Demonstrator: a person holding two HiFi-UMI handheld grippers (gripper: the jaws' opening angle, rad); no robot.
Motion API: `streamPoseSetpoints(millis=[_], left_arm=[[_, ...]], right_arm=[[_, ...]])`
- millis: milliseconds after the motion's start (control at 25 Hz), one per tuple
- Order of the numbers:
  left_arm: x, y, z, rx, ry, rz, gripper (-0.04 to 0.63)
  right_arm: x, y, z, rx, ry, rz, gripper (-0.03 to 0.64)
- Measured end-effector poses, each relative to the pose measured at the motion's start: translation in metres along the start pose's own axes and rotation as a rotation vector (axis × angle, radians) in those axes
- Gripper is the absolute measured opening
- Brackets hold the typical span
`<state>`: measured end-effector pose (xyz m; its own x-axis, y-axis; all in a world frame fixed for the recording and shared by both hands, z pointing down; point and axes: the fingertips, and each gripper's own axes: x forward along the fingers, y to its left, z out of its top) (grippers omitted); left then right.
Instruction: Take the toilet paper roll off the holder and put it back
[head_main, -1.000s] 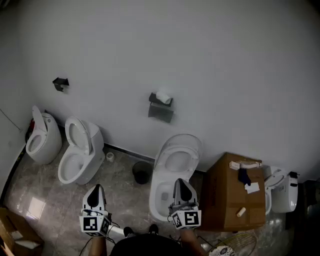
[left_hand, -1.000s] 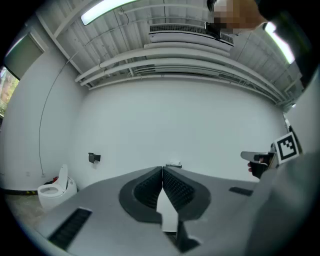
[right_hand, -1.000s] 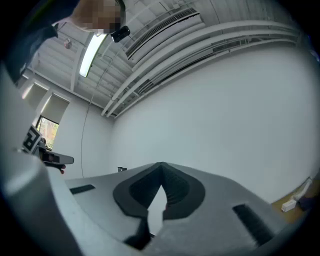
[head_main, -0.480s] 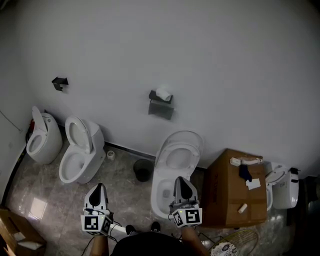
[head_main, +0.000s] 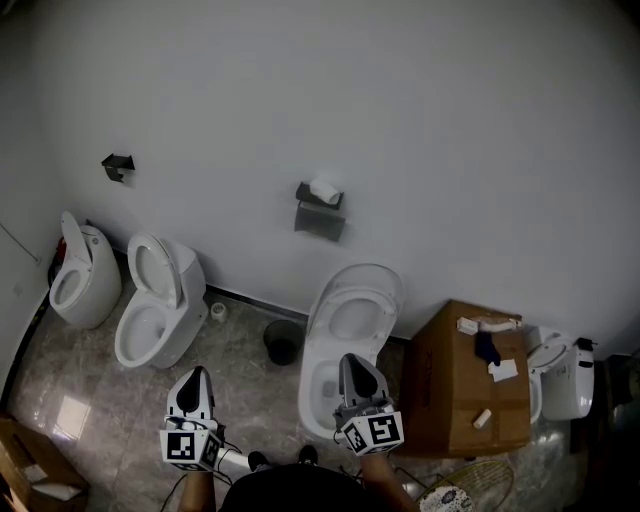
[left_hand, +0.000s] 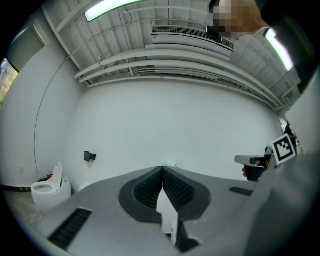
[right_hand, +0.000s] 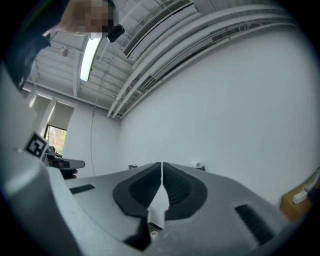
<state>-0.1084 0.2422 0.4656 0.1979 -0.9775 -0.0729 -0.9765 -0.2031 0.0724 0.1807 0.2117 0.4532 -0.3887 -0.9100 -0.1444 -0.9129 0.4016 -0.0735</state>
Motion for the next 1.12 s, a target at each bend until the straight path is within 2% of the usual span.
streamPoseSetpoints(millis=[520, 560, 640, 760, 1120], left_arm=[[-0.005, 0.004, -0.003, 0.010, -0.032, 0.019, 0.003], [-0.005, 0.003, -0.002, 0.010, -0.026, 0.017, 0.003], [-0.003, -0.003, 0.000, 0.004, -0.003, 0.009, 0.003], [-0.002, -0.008, 0.001, 0.002, 0.008, 0.005, 0.003], [0.000, -0.006, -0.002, 0.020, -0.022, 0.011, 0.003]], right_arm=[[0.000, 0.004, 0.008, -0.064, 0.007, -0.012, 0.008], [0.001, 0.003, 0.009, -0.062, 0.008, -0.015, 0.017], [0.001, -0.001, 0.009, -0.050, 0.011, -0.024, 0.083], [0.001, -0.004, 0.010, -0.049, 0.012, -0.031, 0.098], [0.005, -0.012, 0.016, -0.034, -0.004, -0.049, 0.248]])
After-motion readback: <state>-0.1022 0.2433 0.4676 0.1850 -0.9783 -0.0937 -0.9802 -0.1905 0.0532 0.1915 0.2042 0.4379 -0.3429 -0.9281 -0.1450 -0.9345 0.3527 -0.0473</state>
